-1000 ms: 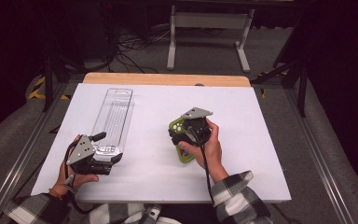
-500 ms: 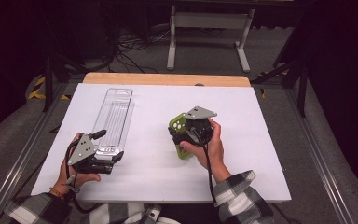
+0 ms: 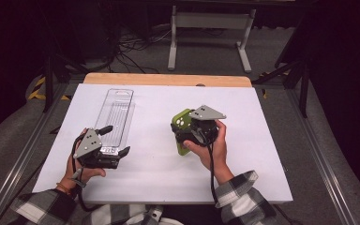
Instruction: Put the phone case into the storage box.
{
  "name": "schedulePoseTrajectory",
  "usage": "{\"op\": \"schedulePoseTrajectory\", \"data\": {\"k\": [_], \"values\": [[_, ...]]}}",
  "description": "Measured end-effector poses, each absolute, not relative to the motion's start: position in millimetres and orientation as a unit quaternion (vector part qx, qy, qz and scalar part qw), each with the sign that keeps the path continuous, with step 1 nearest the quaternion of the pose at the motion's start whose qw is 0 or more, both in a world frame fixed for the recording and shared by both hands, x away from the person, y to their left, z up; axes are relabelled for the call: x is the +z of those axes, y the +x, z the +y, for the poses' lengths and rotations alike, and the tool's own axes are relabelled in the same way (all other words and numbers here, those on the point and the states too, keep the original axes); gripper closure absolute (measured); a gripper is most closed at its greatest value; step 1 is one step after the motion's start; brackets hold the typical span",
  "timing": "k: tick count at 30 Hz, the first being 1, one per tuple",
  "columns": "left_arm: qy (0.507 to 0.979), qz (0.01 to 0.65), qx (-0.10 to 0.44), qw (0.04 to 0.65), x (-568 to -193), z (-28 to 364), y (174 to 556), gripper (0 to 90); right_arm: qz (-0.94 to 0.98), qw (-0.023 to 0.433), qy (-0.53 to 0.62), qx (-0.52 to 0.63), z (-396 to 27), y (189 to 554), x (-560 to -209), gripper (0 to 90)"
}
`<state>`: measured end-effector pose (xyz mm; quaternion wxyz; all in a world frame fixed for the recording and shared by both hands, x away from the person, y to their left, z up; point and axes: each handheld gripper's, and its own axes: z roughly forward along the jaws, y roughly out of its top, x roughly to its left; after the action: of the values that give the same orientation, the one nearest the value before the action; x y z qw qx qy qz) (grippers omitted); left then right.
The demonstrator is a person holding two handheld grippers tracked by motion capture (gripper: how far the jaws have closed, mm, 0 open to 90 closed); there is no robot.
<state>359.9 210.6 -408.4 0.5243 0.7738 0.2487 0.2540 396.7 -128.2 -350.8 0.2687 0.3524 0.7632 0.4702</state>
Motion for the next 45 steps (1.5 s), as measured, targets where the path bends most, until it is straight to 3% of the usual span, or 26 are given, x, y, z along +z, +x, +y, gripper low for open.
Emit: {"op": "schedulePoseTrajectory", "data": {"k": [22, 30, 39, 45], "values": [[0.777, 0.223, 0.231, 0.541, -401.7, 172.8, 366.2, 8.7, 0.738, 0.288, 0.332, 0.512, -109.3, 381.1, -344.5, 16.1], [0.780, 0.211, 0.206, 0.552, -404.7, 142.4, 367.3, 11.0, 0.731, 0.289, 0.326, 0.526, -97.9, 372.9, -346.5, 16.1], [0.773, 0.215, 0.175, 0.570, -401.5, 122.6, 370.2, 21.1, 0.723, 0.309, 0.309, 0.535, -88.7, 362.8, -348.3, 16.0], [0.764, 0.221, 0.143, 0.589, -400.4, 114.3, 375.2, 35.0, 0.718, 0.321, 0.308, 0.536, -90.2, 359.3, -352.7, 15.9]]}}
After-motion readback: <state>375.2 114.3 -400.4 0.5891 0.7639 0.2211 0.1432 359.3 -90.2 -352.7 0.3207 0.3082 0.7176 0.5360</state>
